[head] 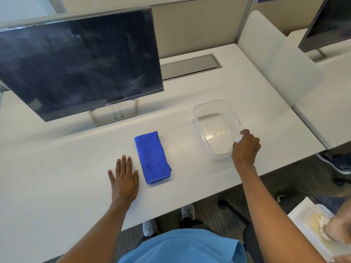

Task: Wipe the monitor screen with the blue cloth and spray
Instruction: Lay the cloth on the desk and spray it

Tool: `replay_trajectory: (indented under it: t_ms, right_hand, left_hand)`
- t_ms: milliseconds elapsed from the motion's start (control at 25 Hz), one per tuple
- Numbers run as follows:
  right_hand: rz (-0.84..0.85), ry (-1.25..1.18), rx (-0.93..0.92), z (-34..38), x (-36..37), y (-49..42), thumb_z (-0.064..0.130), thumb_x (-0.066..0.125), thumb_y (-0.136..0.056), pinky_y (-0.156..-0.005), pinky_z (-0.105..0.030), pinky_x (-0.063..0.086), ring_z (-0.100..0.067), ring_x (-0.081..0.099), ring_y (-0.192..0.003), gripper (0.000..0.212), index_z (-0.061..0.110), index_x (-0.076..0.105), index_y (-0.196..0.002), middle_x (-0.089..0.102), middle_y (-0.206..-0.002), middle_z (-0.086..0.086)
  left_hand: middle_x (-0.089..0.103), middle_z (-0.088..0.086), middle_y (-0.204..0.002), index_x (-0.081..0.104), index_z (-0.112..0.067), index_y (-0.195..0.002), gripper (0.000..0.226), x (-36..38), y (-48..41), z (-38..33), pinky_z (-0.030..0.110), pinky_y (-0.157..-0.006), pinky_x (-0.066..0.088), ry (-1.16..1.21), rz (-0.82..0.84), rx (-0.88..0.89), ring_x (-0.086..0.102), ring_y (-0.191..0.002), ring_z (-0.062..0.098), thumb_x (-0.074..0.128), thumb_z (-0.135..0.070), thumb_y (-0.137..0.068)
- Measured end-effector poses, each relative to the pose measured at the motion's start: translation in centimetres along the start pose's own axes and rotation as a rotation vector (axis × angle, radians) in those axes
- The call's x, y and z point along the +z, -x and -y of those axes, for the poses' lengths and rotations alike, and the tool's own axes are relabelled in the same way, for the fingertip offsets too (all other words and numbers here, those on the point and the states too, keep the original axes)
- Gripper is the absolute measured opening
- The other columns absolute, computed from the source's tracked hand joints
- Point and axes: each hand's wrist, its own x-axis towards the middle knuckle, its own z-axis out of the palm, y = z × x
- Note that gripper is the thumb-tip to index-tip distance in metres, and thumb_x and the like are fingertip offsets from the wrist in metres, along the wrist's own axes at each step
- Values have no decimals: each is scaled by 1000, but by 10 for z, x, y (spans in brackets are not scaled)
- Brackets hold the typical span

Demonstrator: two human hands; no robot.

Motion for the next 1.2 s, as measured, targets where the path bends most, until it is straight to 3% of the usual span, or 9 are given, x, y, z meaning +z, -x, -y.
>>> replay_trajectory:
  t_ms: [160,280,400,520,680,880,1000,1200]
  right_hand:
    - [85,3,-21,1,-3,-8,-4,73,-94,-109,-46,45,-40,60,-121,46,2,54,-135,67,-126,-24]
    - [70,-59,-80,9,-13,-7,1,74,-93,-106,-49,48,-41,63,-114,33,0,59,-122,69,-118,-23]
    - [-16,-324,-186,30,-30,2,8,77,-91,-95,-42,49,-31,63,-104,27,4,62,-113,68,-110,-13]
    - [-17,-622,-293,67,-44,13,6,75,-92,-88,-29,53,-17,59,-103,31,8,57,-117,60,-112,0]
    - [159,-890,-256,110,-48,28,9,77,-93,-89,-17,58,-7,71,-107,44,14,56,-130,67,-121,6]
    - [420,-1147,-238,138,-37,56,13,69,-101,-95,-37,62,-17,75,-110,34,24,61,-132,76,-118,6]
    - [598,-1269,-242,146,-31,77,22,62,-103,-78,-43,66,-16,69,-95,34,32,60,-135,71,-113,3]
    - [762,-1201,-168,147,-11,103,35,56,-102,-51,-28,50,-12,59,-70,37,45,54,-137,65,-107,3]
  left_hand:
    - [-8,-2,-181,4,-18,-173,65,2,0,-1,56,-134,-6,-8,-1,-4,-10,-168,18,24,-38,-115]
    - [-10,-2,-181,1,-18,-173,65,2,0,-2,55,-134,-6,-18,0,-14,-12,-167,18,22,-38,-115]
    - [-10,-3,-181,0,-19,-173,65,4,0,-2,55,-134,-7,-24,-11,-12,-13,-167,18,22,-38,-115]
    - [-10,-3,-181,1,-19,-173,64,5,0,-2,54,-134,-7,-28,-21,-11,-12,-167,18,21,-38,-115]
    - [-11,-3,-181,-1,-20,-173,65,4,0,-2,54,-134,-7,-31,-19,-4,-12,-167,17,21,-40,-115]
    - [-11,-3,-181,-1,-21,-173,65,2,0,1,54,-135,-6,-39,-15,9,-11,-167,18,20,-41,-114]
    - [-9,-3,-181,1,-21,-173,65,1,0,2,54,-135,-5,-33,-24,18,-9,-168,18,22,-41,-115]
    - [-8,-3,-181,2,-21,-173,64,0,2,1,53,-135,-6,-18,-34,22,-9,-168,18,23,-40,-115]
